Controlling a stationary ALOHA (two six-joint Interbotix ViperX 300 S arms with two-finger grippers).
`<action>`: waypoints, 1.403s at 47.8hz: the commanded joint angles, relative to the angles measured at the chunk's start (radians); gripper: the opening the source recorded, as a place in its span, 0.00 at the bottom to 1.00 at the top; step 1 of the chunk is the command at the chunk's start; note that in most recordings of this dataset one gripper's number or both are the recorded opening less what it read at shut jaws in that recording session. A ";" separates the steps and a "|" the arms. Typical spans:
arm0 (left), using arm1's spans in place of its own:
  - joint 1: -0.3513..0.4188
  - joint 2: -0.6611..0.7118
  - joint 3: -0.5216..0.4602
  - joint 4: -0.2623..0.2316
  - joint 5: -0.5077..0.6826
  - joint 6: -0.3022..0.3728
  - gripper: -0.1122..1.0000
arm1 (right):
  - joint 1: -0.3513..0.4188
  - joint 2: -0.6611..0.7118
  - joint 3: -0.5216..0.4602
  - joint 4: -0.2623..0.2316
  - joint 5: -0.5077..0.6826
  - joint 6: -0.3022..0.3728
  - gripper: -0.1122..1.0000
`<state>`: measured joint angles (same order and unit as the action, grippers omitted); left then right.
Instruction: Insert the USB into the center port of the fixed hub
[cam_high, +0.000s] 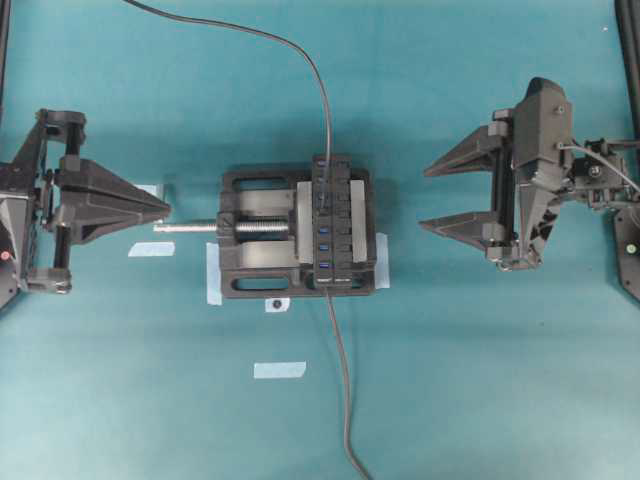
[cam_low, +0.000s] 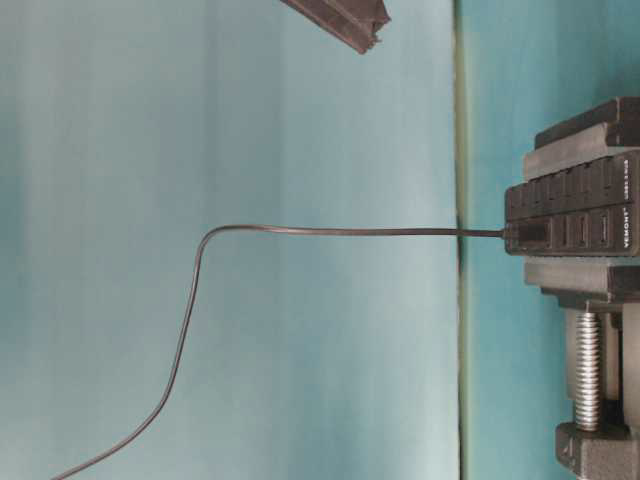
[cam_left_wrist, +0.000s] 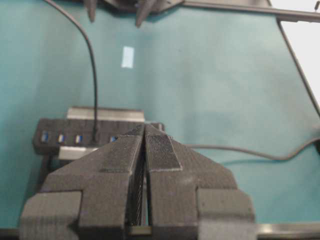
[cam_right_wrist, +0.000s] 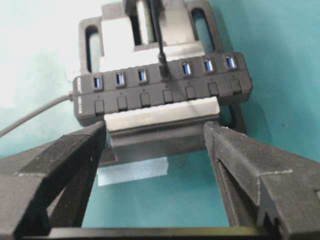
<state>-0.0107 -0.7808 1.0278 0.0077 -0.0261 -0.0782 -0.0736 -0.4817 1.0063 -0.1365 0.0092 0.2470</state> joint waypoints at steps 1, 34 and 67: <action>0.002 -0.002 -0.006 0.002 -0.008 0.002 0.10 | 0.003 -0.011 -0.009 0.000 -0.006 0.002 0.86; 0.026 -0.003 -0.002 0.002 -0.012 0.003 0.10 | 0.003 -0.012 0.009 0.000 -0.003 -0.002 0.86; 0.026 -0.003 0.000 0.002 -0.014 0.026 0.10 | 0.002 -0.012 0.011 0.000 -0.009 0.002 0.86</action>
<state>0.0138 -0.7823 1.0385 0.0061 -0.0291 -0.0537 -0.0721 -0.4847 1.0262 -0.1350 0.0092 0.2470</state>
